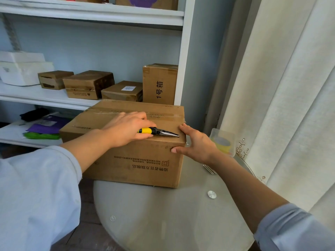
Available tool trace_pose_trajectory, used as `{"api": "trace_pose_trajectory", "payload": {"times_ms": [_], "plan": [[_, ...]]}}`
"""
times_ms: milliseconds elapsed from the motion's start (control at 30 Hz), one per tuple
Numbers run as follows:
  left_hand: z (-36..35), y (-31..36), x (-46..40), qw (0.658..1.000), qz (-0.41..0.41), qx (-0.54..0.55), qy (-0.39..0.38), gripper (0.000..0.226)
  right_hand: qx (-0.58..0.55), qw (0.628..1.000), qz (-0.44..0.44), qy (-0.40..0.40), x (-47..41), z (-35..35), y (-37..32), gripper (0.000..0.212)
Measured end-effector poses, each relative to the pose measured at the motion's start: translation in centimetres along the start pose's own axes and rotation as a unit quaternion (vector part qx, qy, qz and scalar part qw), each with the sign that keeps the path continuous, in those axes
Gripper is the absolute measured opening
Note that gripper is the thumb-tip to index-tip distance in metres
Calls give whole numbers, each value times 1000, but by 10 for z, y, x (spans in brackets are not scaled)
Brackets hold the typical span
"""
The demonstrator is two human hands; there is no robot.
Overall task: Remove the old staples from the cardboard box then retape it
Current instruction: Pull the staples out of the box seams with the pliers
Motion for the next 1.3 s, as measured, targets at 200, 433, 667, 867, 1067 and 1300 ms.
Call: {"api": "trace_pose_trajectory", "payload": {"times_ms": [200, 433, 667, 867, 1067, 1300], "plan": [[-2, 1, 3, 999, 24, 34, -7, 42, -69, 985, 37, 151, 6, 7, -5, 38], [-8, 2, 9, 995, 55, 76, 25, 46, -142, 980, 1, 138, 4, 6, -5, 36], [-12, -2, 14, 988, 60, 143, 24, 50, -172, 974, -14, 144, 5, 4, -6, 33], [-9, -6, 16, 988, 53, 144, 3, 51, -213, 970, -11, 114, 7, 3, -3, 47], [-1, -4, 9, 996, 43, 72, -18, 52, -195, 977, -10, 85, 8, 0, 1, 67], [15, -4, -4, 999, 17, -4, -47, 55, -186, 977, -6, 102, 7, 0, 1, 68]]}}
Point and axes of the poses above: each hand's wrist, its own x-axis away from the middle knuckle, its own z-axis out of the back of the hand, y = z × x, the point moved 3 cm from there along -x, towards the middle knuckle, and after that the axes turned 6 degrees about z, right-handed, at the moved point
